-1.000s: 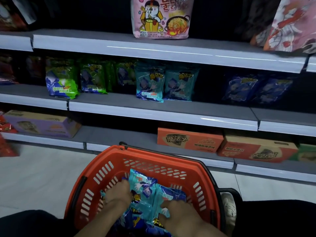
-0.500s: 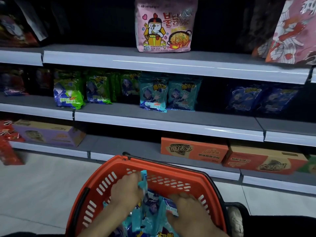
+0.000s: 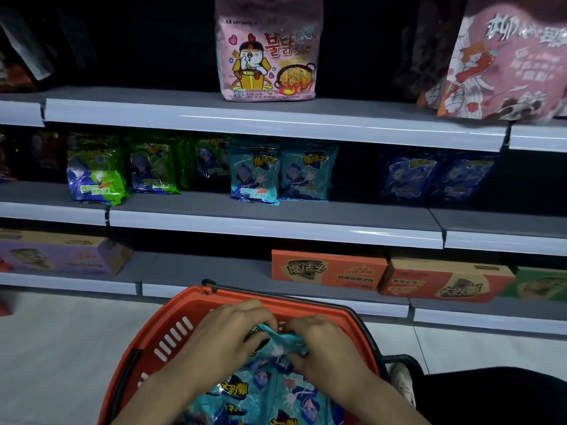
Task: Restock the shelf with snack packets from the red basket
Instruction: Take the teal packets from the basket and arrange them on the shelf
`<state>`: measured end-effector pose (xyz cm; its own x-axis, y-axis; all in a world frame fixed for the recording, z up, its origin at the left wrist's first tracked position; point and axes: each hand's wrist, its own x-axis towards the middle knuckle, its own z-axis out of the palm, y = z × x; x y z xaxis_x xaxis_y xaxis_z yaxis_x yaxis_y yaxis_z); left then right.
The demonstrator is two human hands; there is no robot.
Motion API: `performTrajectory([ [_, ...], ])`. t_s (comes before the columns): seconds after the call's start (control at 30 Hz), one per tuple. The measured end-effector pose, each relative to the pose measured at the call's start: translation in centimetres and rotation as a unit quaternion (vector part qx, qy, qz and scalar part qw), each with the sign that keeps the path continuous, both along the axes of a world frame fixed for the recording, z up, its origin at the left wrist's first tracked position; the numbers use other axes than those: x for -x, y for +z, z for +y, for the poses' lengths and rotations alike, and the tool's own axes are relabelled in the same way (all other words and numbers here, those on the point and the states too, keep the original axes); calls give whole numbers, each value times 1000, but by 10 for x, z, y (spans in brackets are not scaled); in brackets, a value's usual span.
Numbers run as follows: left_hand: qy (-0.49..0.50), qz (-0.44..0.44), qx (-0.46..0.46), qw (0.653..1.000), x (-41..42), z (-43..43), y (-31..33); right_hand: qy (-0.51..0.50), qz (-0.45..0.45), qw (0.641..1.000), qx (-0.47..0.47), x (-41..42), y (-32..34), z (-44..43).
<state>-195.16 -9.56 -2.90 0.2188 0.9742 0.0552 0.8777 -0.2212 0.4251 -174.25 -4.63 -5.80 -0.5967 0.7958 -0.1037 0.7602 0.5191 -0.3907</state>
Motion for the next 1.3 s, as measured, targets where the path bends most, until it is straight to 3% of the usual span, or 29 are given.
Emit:
performTrajectory([
  [0.13,25,-52,-21,998,-4,-1,1,-51,39,998,19,-2,3,-1],
  [0.27,135,-169,-61,974,-2,1,14,-152,139,974,94,-7,8,5],
  [0.33,197,-256,-80,943,3,2,20,-205,253,931,165,-11,9,10],
  [0.47,279,-393,-63,874,10,4,21,-266,446,799,304,-16,23,11],
  [0.6,272,-464,61,841,4,4,16,-271,499,748,342,-15,28,11],
  [0.77,213,-528,140,810,-14,3,17,-247,521,739,349,-14,28,10],
  [1.07,210,-543,137,801,-18,2,15,-238,536,734,343,-15,29,10],
  [1.3,198,-581,128,779,-26,3,16,-245,564,752,235,-11,38,8],
])
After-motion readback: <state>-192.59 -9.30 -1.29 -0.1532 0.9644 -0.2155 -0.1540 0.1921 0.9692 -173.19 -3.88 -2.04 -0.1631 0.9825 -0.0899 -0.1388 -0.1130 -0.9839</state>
